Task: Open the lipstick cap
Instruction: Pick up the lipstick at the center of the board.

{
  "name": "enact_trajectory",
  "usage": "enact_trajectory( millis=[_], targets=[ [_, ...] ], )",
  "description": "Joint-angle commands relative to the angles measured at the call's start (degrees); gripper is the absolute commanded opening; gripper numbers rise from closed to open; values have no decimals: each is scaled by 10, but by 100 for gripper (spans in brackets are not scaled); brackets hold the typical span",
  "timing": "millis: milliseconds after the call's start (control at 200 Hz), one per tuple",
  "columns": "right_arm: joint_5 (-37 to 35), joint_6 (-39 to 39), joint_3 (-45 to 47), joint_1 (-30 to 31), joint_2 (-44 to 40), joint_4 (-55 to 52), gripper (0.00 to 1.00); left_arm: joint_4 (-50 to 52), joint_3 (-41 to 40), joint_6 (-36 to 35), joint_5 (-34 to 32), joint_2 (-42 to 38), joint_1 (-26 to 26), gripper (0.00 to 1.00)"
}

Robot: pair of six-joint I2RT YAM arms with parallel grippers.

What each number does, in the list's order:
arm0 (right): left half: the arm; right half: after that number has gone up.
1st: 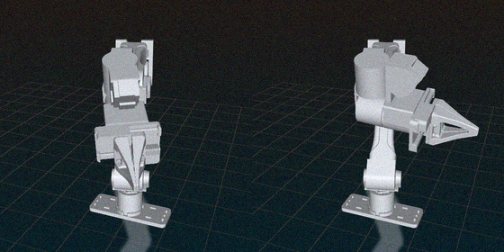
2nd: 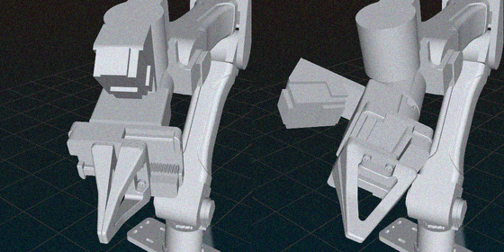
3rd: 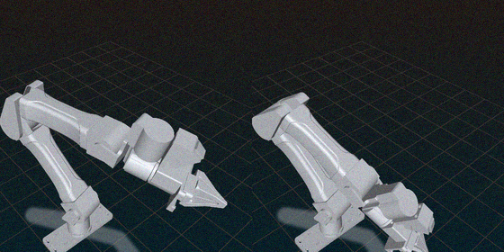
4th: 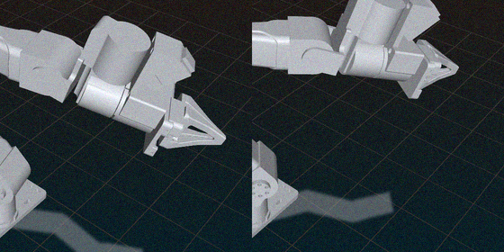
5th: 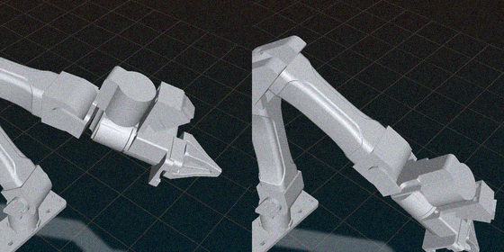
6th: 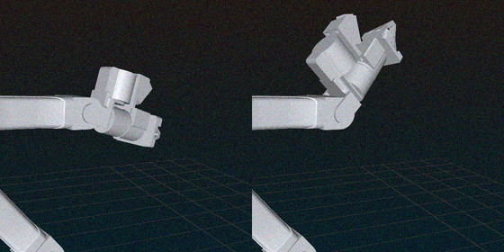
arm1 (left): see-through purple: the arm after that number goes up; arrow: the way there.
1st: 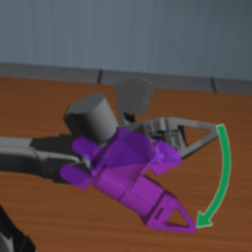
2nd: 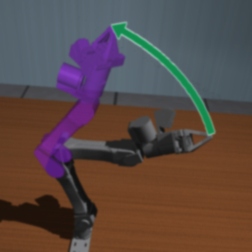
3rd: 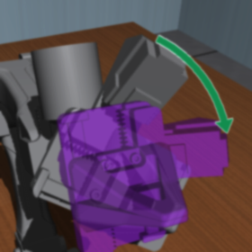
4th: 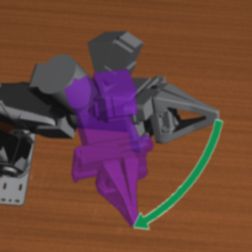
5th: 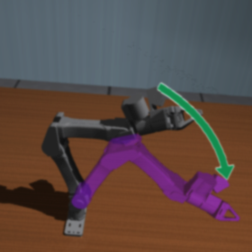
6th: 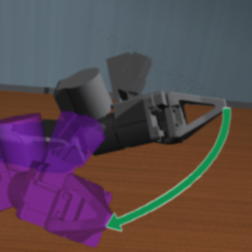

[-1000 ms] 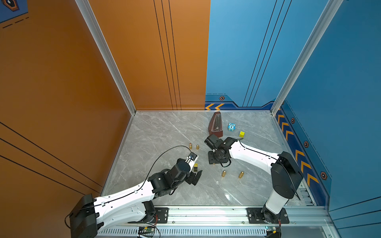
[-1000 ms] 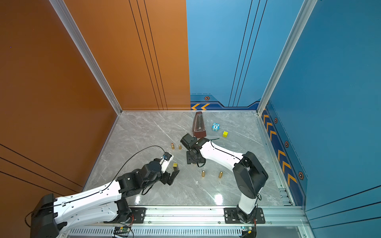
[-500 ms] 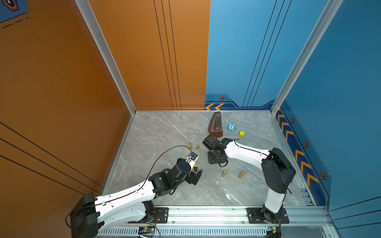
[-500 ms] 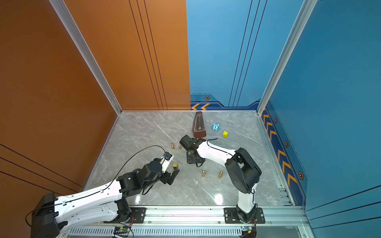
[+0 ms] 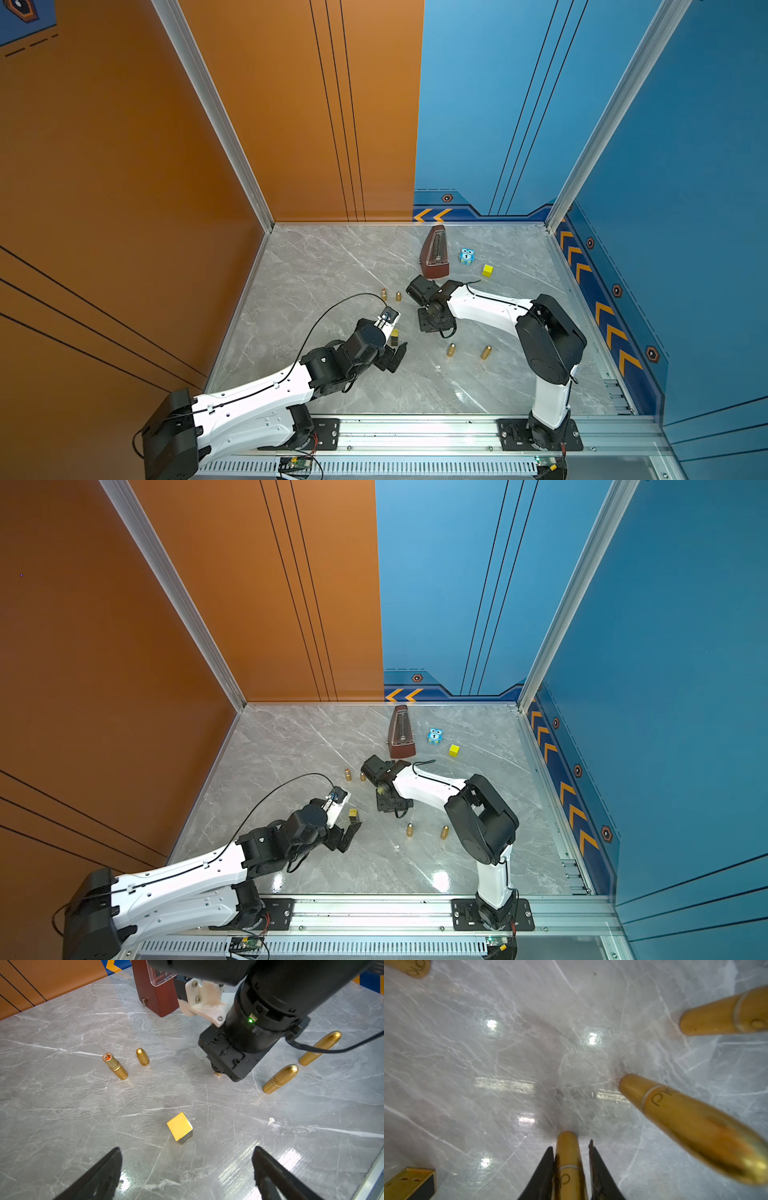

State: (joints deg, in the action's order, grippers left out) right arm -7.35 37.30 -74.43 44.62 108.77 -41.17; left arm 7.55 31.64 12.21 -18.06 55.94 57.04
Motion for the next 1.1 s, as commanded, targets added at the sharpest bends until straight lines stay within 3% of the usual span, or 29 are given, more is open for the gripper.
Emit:
enact_trajectory(
  millis=[0, 260, 570, 896, 1096],
  targets=[
    [-14, -10, -11, -2, 8, 4, 28, 4, 14, -6, -15, -1, 4, 99],
    [-9, -18, -10, -2, 3, 6, 18, 4, 11, -6, -16, -5, 0, 99],
    [14, -39, -6, -5, -32, 6, 14, 4, -4, -12, 2, -39, -25, 98],
    [74, -67, -3, -15, -95, 1, 13, 4, -18, -26, 94, -77, -104, 99],
    [164, -91, -14, -33, -132, 0, 13, 2, -12, -57, 174, -60, -148, 98]
  ],
)
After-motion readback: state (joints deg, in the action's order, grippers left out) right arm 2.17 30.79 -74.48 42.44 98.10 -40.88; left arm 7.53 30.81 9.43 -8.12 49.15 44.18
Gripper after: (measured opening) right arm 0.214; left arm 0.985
